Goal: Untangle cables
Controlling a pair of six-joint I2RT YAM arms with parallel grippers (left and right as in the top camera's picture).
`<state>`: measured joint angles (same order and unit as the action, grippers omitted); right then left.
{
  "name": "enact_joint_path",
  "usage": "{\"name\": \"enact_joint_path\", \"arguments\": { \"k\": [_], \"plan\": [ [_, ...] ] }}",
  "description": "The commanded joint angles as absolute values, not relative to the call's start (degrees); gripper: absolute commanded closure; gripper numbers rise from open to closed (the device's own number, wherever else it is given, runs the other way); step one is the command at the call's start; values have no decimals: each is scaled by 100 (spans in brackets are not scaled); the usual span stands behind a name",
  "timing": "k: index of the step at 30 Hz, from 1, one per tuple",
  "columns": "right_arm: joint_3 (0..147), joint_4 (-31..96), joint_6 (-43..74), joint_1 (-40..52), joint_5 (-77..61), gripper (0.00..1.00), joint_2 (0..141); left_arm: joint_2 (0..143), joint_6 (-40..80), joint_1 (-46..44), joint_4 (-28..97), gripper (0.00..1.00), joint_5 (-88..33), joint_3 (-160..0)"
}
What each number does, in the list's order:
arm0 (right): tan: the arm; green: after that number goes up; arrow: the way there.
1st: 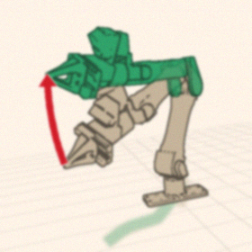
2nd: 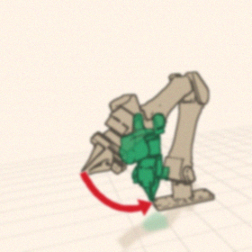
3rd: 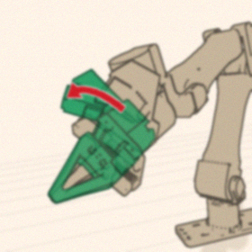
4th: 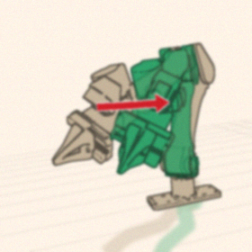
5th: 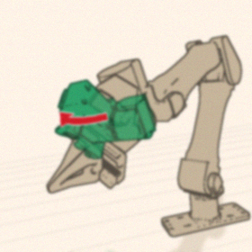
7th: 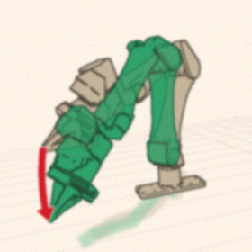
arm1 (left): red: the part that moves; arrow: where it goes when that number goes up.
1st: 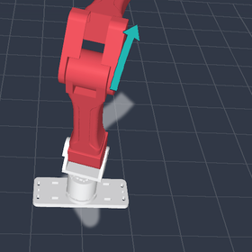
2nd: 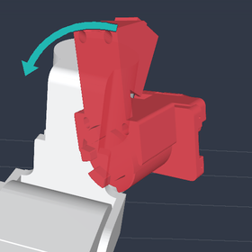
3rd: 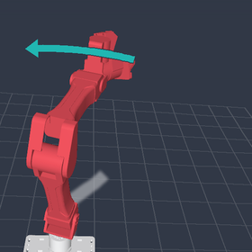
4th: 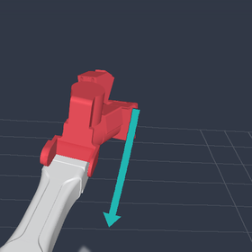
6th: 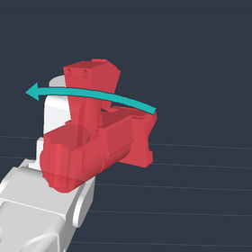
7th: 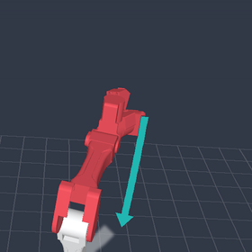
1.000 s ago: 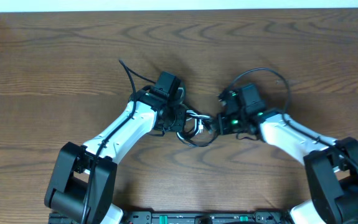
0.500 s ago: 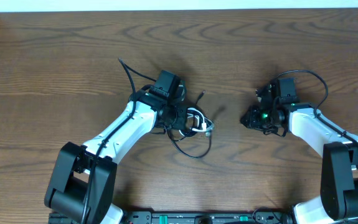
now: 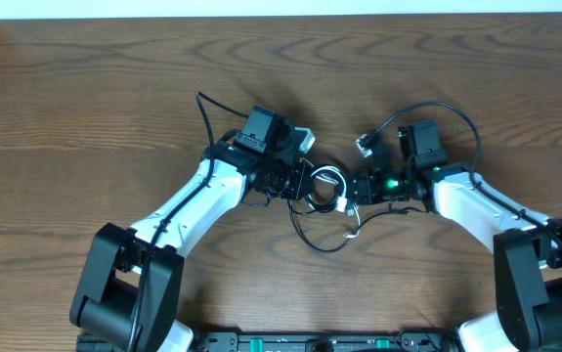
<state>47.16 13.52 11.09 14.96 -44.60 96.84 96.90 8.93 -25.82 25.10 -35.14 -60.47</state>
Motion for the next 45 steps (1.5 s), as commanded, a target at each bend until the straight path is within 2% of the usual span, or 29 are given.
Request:
{"name": "enact_joint_path", "arguments": {
  "k": [1, 6, 8, 9, 10, 11, 17, 19, 23, 31, 33, 36, 45],
  "plan": [
    [4779, 1406, 1153, 1682, -3732, 96, 9598, 9601, 799, -2569, 2561, 93, -3754, -6012],
    [4779, 1900, 1750, 1723, -2027, 93, 9598, 9601, 792, -2569, 2674, 93, -3662, -6012],
    [4779, 1931, 1787, 1723, -1970, 96, 9598, 9601, 746, -2569, 2696, 90, -3597, -6012],
    [4779, 1931, 1778, 1726, -2003, 98, 9598, 9601, 751, -2569, 2698, 72, -3514, -6012],
    [4779, 1929, 1778, 1730, -2053, 99, 9598, 9601, 753, -2569, 2716, 41, -3422, -6012],
    [4779, 1922, 1778, 1730, -2150, 99, 9598, 9601, 751, -2569, 2803, 39, -3363, -6012],
    [4779, 1885, 1780, 1730, -2272, 99, 9598, 9629, 827, -2580, 3393, 41, -3363, -6010],
    [4779, 1846, 1782, 1732, -2311, 99, 9598, 9633, 1057, -2587, 3468, 46, -3361, -6010],
    [4779, 1844, 1780, 1730, -2309, 99, 9598, 9780, 3046, -2613, 3409, 52, -3100, -6010],
    [4779, 1865, 1780, 1730, -2309, 99, 9598, 10154, 4888, -2877, 2939, 51, -3015, -6010],
    [4779, 1868, 1780, 1730, -2309, 99, 9598, 10204, 5262, -2904, 2858, 52, -2947, -6010],
    [4779, 1872, 1780, 1730, -2309, 99, 9598, 10239, 5848, -2912, 2858, 61, -2705, -6010],
    [4779, 1872, 1778, 1730, -2309, 99, 9598, 10261, 6490, -3079, 2884, 62, -2307, -6010]
  ]
}}
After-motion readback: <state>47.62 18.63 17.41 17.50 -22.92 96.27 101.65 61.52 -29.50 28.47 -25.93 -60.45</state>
